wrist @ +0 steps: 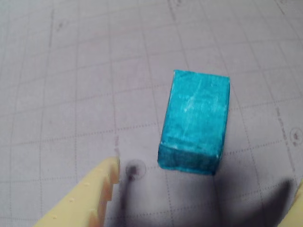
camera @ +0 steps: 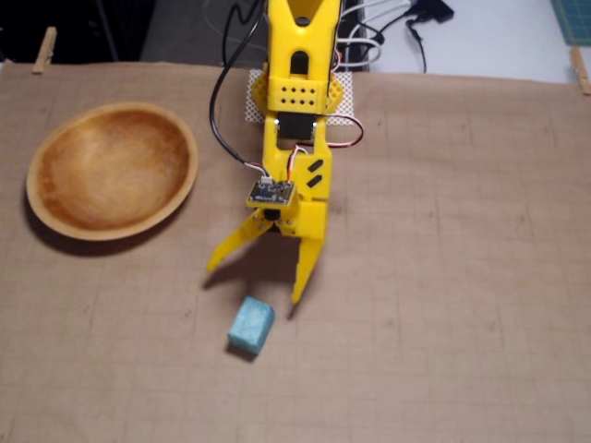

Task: Grasp a blue block and put it in the bowl.

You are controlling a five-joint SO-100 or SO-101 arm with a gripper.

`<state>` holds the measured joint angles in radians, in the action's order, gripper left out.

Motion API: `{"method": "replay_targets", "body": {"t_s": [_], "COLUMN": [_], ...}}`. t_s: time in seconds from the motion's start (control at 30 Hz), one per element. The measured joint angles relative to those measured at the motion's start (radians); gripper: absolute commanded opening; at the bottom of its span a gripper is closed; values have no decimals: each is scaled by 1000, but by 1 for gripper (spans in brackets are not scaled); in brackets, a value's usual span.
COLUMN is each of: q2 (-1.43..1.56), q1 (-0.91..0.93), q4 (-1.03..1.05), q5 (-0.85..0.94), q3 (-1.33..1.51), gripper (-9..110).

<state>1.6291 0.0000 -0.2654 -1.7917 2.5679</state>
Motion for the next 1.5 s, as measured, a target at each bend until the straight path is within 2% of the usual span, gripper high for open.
{"method": "replay_targets", "body": {"t_s": [0.43,0.77,1.5], "q2": [-284,-342,-341], "q1": [0,0,6], "q4": [-20,-20,-21], "q5": [0,-5,3], "q3": [-224,-265,-282], "gripper": [49,48,2]}}
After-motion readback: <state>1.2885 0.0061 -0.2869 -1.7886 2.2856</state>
